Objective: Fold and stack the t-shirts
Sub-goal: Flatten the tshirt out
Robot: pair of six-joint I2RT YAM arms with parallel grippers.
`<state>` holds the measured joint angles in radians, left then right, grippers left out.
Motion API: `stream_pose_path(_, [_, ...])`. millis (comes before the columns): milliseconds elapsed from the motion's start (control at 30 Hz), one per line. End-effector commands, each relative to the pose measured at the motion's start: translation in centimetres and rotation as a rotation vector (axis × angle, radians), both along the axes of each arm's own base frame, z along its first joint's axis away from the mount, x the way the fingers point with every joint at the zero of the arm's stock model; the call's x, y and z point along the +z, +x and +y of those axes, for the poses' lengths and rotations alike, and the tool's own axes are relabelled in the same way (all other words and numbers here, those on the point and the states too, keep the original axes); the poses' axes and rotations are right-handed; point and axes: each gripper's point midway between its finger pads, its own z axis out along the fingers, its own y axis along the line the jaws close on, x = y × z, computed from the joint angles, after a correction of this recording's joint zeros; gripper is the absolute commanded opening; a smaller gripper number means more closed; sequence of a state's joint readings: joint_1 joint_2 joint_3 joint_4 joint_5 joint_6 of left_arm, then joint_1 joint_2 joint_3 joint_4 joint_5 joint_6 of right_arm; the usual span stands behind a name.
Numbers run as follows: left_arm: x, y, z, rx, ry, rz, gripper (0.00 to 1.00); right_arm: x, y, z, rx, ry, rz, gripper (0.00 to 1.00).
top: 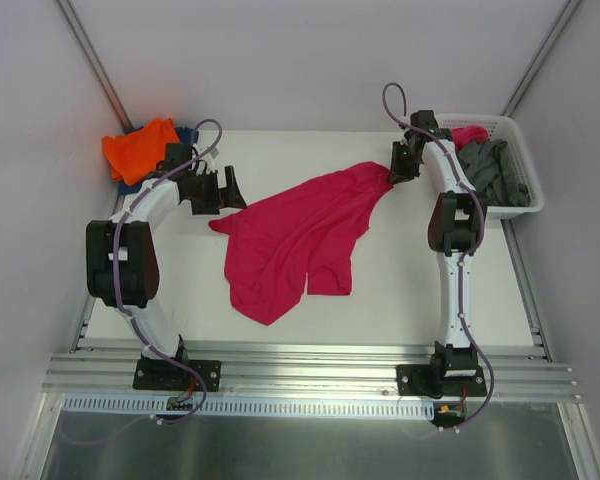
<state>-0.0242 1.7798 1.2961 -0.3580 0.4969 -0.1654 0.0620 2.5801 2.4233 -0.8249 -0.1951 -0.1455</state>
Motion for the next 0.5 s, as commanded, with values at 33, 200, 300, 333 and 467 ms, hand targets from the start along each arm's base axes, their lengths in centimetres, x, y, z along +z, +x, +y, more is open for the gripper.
stream_pose_path(33, [2.5, -0.5, 0.4, -0.001, 0.011, -0.058, 0.99, 1.9, 0.2, -0.3, -0.024, 0.010, -0.022, 0.17])
stream_pose_path(200, [1.4, -1.0, 1.4, 0.018, 0.046, -0.037, 0.99, 1.9, 0.1, -0.3, -0.022, -0.021, -0.026, 0.01])
stream_pose_path(300, [-0.5, -1.2, 2.3, 0.024, 0.047, 0.006, 0.99, 2.1, 0.1, -0.2, -0.016, -0.025, -0.030, 0.00])
stream_pose_path(333, [-0.8, -1.3, 2.3, 0.020, 0.040, 0.016, 0.99, 2.1, 0.1, -0.1, -0.012, -0.025, -0.030, 0.00])
stream_pose_path(467, [-2.2, -1.2, 2.5, 0.020, 0.050, 0.045, 0.99, 2.1, 0.0, -0.1, -0.007, -0.027, -0.031, 0.00])
